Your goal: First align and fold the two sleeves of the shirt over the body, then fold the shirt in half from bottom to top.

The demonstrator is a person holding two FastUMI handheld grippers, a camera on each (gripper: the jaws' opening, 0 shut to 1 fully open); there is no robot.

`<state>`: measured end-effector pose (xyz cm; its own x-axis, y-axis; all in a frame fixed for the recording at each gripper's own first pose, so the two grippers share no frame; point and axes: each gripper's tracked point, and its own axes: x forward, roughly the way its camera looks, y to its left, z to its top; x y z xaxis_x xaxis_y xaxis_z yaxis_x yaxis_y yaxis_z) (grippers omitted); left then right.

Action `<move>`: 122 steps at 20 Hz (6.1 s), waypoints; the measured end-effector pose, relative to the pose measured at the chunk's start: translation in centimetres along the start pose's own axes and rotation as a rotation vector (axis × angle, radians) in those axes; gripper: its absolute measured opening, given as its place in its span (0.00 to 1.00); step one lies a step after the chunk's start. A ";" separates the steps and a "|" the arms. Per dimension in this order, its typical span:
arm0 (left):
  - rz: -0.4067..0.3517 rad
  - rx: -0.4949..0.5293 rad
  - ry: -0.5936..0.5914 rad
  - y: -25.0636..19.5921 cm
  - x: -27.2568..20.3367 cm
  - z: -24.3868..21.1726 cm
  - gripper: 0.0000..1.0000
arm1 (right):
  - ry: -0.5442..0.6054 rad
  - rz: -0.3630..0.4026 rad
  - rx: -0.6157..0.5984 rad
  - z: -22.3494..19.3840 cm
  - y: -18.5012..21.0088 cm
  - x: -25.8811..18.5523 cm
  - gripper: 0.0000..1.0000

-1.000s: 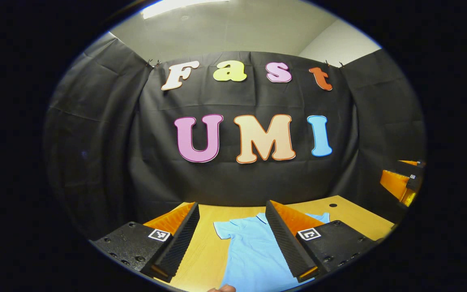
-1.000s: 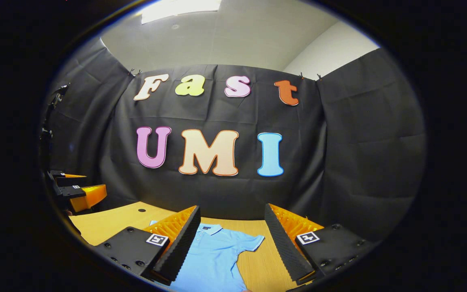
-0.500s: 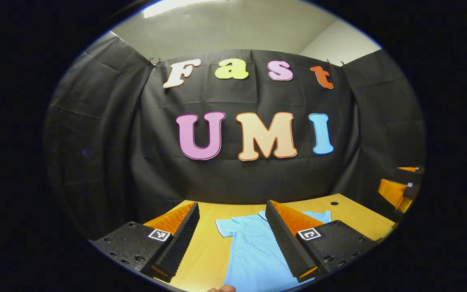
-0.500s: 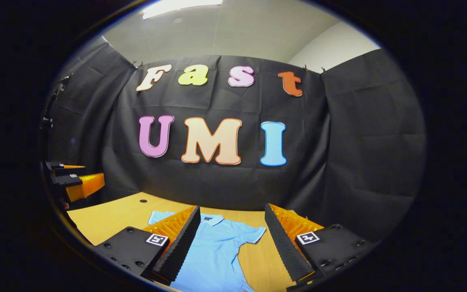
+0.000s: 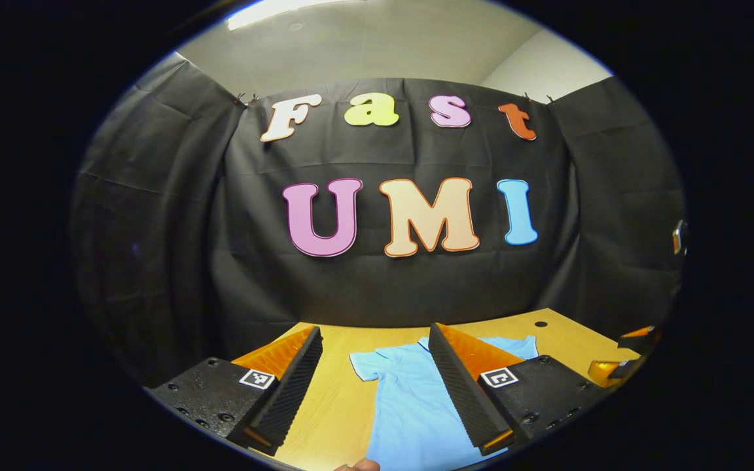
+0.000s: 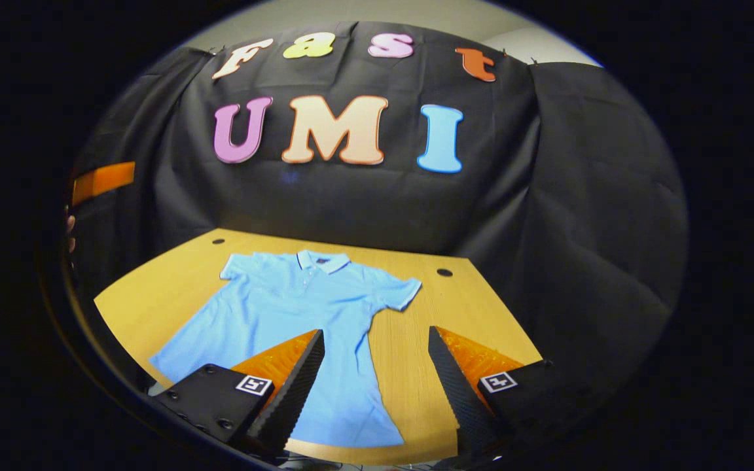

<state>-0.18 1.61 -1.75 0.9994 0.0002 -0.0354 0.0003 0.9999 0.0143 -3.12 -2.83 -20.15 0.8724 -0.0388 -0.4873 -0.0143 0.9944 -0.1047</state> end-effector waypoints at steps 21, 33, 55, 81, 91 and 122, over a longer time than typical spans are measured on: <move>0.019 0.044 0.073 3.3 8.3 -2.1 0.95 | 0.212 -0.204 0.217 -2.6 -4.1 25.8 0.99; 0.020 0.067 0.144 4.9 13.1 -4.8 0.96 | 0.357 -0.302 0.349 -5.7 -5.8 35.3 0.87; 0.031 0.036 0.223 5.0 14.1 -8.0 0.96 | 0.256 0.253 0.516 3.3 15.1 37.6 0.02; 0.142 -0.141 0.676 5.2 32.9 -31.4 0.98 | 0.133 0.007 0.421 3.2 -0.9 23.2 0.95; 0.057 -0.153 0.738 2.7 32.9 -33.4 0.60 | 0.135 0.003 0.423 2.7 -2.0 22.5 0.96; -0.251 -0.134 0.584 -12.2 29.9 -24.3 0.96 | 0.180 0.059 0.386 0.3 -0.6 19.3 0.97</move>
<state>28.82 -10.21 -27.25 0.7858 -0.2643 -0.5592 0.1895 0.9635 -0.1891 13.93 -4.10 -29.24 0.7759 0.0369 -0.6298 0.1518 0.9580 0.2431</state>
